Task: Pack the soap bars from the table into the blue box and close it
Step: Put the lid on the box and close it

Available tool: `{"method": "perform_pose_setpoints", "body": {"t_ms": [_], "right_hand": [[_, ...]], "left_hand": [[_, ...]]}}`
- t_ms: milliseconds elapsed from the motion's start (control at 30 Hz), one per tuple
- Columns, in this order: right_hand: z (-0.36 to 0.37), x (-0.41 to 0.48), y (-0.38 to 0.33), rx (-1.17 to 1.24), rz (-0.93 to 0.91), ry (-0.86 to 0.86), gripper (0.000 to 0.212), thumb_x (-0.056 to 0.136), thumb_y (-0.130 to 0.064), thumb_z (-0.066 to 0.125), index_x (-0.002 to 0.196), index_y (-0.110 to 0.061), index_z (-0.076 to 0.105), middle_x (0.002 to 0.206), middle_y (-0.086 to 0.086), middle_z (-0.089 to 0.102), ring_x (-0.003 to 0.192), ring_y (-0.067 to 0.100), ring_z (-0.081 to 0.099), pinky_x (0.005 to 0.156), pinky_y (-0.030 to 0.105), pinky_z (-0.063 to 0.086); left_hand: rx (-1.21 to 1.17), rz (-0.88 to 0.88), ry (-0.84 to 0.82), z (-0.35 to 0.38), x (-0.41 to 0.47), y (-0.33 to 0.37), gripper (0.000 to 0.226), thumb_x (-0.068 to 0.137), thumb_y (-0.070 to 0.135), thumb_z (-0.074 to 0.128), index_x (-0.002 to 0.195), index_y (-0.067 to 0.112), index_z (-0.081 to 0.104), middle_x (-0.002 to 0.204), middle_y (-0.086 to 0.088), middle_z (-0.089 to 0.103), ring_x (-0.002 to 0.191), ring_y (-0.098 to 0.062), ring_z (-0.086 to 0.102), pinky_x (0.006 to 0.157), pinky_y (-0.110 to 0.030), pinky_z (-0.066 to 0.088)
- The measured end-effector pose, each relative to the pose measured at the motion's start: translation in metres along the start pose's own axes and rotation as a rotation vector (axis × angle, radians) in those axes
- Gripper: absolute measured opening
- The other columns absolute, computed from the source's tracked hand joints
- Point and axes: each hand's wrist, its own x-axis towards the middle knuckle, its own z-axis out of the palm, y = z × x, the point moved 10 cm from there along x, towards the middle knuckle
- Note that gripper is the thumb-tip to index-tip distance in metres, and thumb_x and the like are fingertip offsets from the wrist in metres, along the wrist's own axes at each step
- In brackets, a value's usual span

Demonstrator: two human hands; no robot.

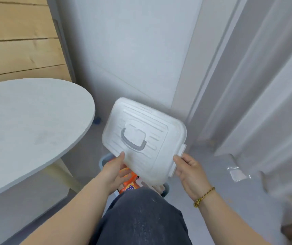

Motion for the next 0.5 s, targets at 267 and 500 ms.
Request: {"method": "perform_pose_setpoints", "body": {"t_ms": [267,500], "right_hand": [[-0.002,0.017,0.13,0.058,0.349,-0.067,0.018,0.089,-0.004,0.048,0.087,-0.012,0.064,0.079,-0.003,0.072,0.067,0.006,0.07,0.059,0.017,0.056],[-0.033,0.012,0.199,-0.091,0.595,-0.069,0.014,0.091,-0.014,0.05,0.084,-0.01,0.061,0.063,-0.001,0.073,0.06,0.009,0.069,0.06,0.018,0.057]], "left_hand": [[0.096,-0.037,0.164,-0.058,0.064,-0.037,0.037,0.089,0.007,0.05,0.125,-0.002,0.044,0.127,-0.017,0.053,0.1,-0.025,0.052,0.087,-0.033,0.041],[0.308,-0.018,0.325,-0.081,0.073,-0.059,0.03,0.081,0.004,0.063,0.109,-0.004,0.057,0.107,-0.012,0.059,0.096,-0.025,0.055,0.086,-0.033,0.043]]}}
